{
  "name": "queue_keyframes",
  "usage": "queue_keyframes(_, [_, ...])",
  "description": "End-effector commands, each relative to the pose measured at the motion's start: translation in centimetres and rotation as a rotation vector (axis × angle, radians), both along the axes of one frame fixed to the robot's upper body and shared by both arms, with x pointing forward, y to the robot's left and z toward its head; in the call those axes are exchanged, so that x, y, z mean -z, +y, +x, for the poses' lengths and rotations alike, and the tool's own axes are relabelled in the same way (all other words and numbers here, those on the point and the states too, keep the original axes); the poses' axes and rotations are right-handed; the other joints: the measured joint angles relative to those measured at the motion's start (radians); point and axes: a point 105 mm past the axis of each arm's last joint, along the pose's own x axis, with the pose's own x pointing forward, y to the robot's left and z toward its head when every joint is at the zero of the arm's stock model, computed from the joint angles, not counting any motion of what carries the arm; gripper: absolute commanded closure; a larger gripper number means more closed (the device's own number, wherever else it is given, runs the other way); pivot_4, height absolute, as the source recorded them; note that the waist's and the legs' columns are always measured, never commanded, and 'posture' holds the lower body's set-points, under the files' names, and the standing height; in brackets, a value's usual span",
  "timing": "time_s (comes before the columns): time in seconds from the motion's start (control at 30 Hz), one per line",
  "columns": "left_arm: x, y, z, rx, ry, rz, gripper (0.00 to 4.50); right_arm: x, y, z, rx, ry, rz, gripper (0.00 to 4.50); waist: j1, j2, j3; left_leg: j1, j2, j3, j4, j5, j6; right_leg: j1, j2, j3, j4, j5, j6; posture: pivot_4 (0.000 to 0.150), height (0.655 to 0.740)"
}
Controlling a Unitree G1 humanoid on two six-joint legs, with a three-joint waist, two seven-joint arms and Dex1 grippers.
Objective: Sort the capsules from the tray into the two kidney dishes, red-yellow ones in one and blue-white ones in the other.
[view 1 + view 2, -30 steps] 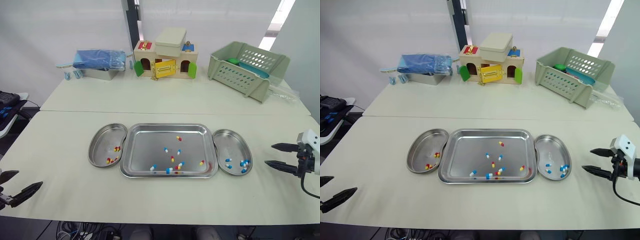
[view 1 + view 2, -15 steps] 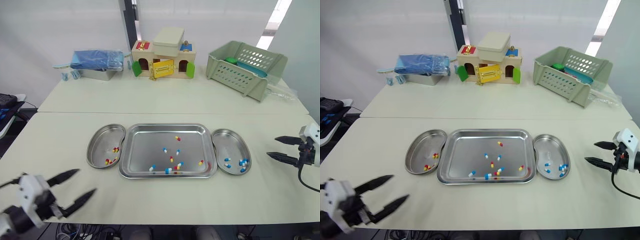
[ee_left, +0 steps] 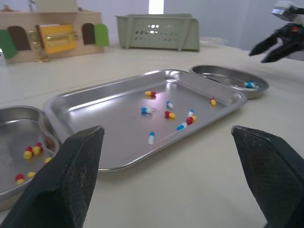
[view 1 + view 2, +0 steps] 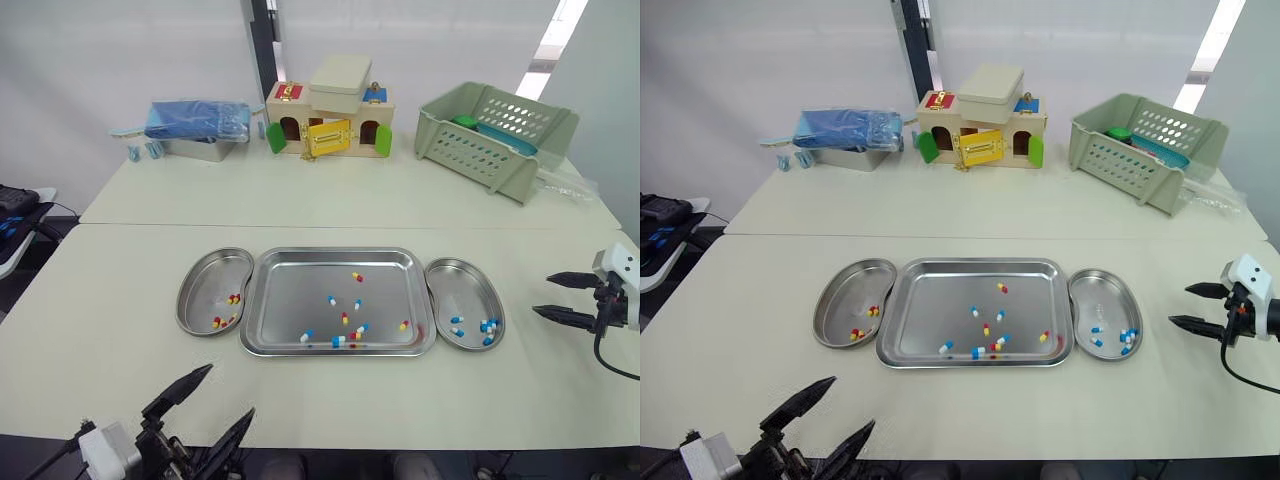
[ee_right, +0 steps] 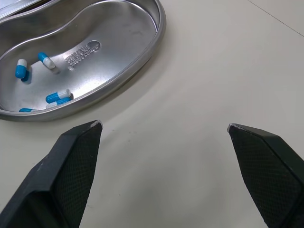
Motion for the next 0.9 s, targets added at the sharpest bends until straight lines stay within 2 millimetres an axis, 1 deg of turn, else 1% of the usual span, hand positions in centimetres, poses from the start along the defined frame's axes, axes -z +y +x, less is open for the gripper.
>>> queue_keyframes(0.03, [0.0, -0.3, -0.3, -0.020, -0.040, -0.004, 0.07, -1.9, -0.3, 0.0, -0.013, -0.049, -0.017, 0.00, -0.001, 0.000, 0.000, 0.000, 0.000, 0.000, 0.000, 0.000, 0.000, 0.000, 0.000, 0.000, 0.000, 0.000, 0.000, 0.150, 0.7400])
queue_keyframes(0.23, [0.8, -0.9, -0.9, 0.013, 0.002, -0.001, 0.07, -2.1, -0.2, 0.1, -0.024, -0.056, -0.029, 0.00, -0.007, 0.000, 0.000, -0.001, 0.000, 0.002, 0.000, -0.001, 0.002, 0.000, 0.000, 0.001, -0.003, 0.001, 0.001, 0.150, 0.7400])
queue_keyframes(0.43, [1.2, -1.0, -1.0, 0.032, 0.023, 0.003, 0.07, -2.9, -0.3, 0.2, -0.027, -0.061, -0.033, 0.00, -0.010, 0.002, 0.001, -0.001, 0.000, 0.002, 0.000, -0.002, 0.003, 0.000, 0.000, 0.001, -0.003, 0.001, 0.001, 0.150, 0.7400])
queue_keyframes(0.5, [1.3, -0.9, -1.1, 0.033, 0.021, 0.002, 0.07, -4.5, 0.4, 0.6, -0.060, -0.096, -0.026, 0.00, -0.010, 0.003, 0.001, -0.001, 0.000, 0.001, 0.000, -0.002, 0.003, 0.000, 0.000, 0.001, -0.003, 0.001, 0.001, 0.150, 0.7400])
queue_keyframes(0.53, [1.3, -0.9, -1.1, 0.035, 0.017, 0.003, 0.07, -5.9, 1.3, 0.8, -0.096, -0.119, -0.005, 0.00, -0.011, 0.003, 0.001, -0.001, 0.000, 0.002, 0.000, -0.002, 0.003, 0.000, 0.000, 0.001, -0.003, 0.001, 0.001, 0.150, 0.7400])
queue_keyframes(0.57, [1.2, -0.9, -1.0, 0.036, 0.012, 0.004, 0.07, -7.5, 3.0, 1.0, -0.165, -0.138, 0.012, 0.00, -0.016, 0.004, 0.002, -0.001, 0.000, 0.002, 0.000, -0.002, 0.003, 0.000, 0.000, 0.001, -0.003, 0.001, 0.001, 0.150, 0.7400])
queue_keyframes(0.63, [1.1, -0.9, -0.9, 0.037, 0.010, 0.005, 0.07, -9.3, 6.3, 1.0, -0.308, -0.139, 0.015, 0.00, -0.022, 0.008, 0.004, -0.001, 0.000, 0.002, 0.000, -0.002, 0.003, 0.000, 0.000, 0.002, -0.002, 0.001, 0.001, 0.150, 0.7400])
queue_keyframes(0.73, [1.0, -0.9, -0.8, 0.015, 0.012, -0.017, 0.07, -10.6, 11.6, 0.4, -0.526, -0.098, 0.016, 0.00, -0.023, 0.011, 0.002, 0.000, 0.000, 0.001, 0.000, -0.002, 0.003, -0.001, 0.001, 0.002, -0.002, 0.000, 0.001, 0.150, 0.7400])
queue_keyframes(0.83, [0.6, -0.9, -0.6, -0.025, 0.004, -0.050, 0.07, -11.8, 16.2, -0.2, -0.686, -0.059, 0.022, 0.00, -0.016, 0.007, 0.004, -0.002, 0.001, -0.001, 0.000, -0.002, 0.003, -0.001, 0.001, -0.001, -0.002, 0.000, 0.001, 0.150, 0.7400])
queue_keyframes(0.9, [0.5, -1.3, -0.8, -0.030, -0.015, -0.058, 0.07, -12.1, 19.2, -0.4, -0.796, -0.048, 0.009, 0.00, -0.015, 0.007, 0.004, -0.004, 0.000, -0.001, 0.001, -0.002, 0.003, -0.002, 0.000, -0.001, -0.003, 0.001, 0.002, 0.150, 0.7400])
